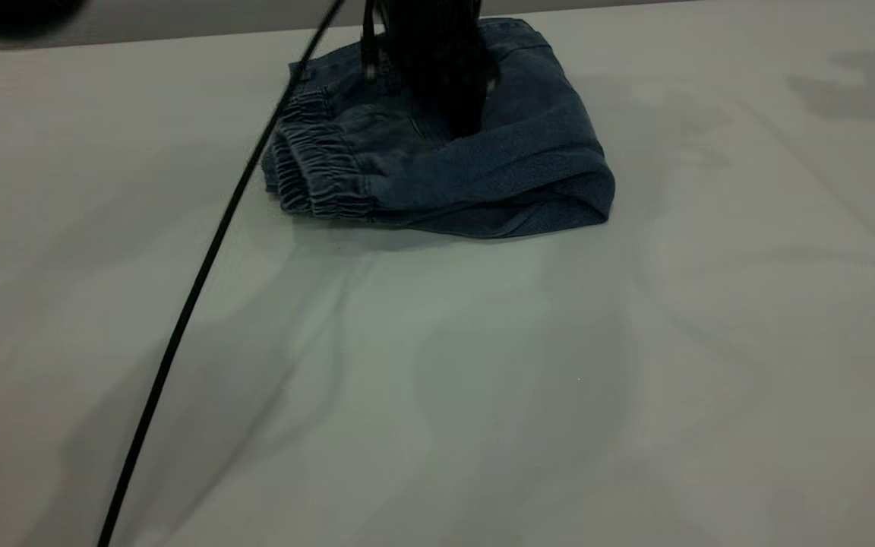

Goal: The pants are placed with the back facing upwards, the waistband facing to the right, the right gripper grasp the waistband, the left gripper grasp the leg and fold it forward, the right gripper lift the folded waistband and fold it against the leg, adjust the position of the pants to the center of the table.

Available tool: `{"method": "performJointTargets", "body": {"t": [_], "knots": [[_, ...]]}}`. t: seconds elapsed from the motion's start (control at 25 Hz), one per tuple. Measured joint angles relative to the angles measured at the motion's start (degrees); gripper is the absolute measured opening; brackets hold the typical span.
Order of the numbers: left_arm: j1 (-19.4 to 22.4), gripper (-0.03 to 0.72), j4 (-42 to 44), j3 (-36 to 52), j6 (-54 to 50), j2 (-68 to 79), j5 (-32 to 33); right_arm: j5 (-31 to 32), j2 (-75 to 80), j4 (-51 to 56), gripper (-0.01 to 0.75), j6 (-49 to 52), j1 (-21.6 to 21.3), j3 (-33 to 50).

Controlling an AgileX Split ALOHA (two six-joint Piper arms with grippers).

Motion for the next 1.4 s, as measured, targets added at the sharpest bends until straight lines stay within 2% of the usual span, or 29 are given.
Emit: {"method": "performJointTargets", "body": {"t": [0.4, 0.56, 0.68, 0.92, 1.16, 1.4], "knots": [[0.05, 0.443, 3.15, -0.05, 6.65, -1.38, -0.19, 0.16, 0.00, 0.10, 0.572, -0.11, 0.00, 0.00], [0.05, 0.443, 2.81, -0.11, 2.04, -1.22, -0.49, 0.16, 0.00, 0.44, 0.572, -0.16, 0.00, 0.00], [0.09, 0.443, 2.81, -0.11, -3.63, -0.80, -3.14, 0.36, 0.00, 0.74, 0.572, -0.11, 0.00, 0.00], [0.09, 0.443, 2.81, -0.11, -10.14, 2.32, -3.24, 1.06, 0.00, 0.74, 0.572, -0.11, 0.00, 0.00], [0.09, 0.443, 2.81, -0.11, -7.23, 3.08, -0.38, 0.92, 0.00, 0.74, 0.572, -0.01, 0.00, 0.00], [0.09, 0.443, 2.81, -0.11, -5.05, 2.91, -0.29, 0.50, 0.00, 1.47, 0.572, 0.04, 0.00, 0.00]]}}
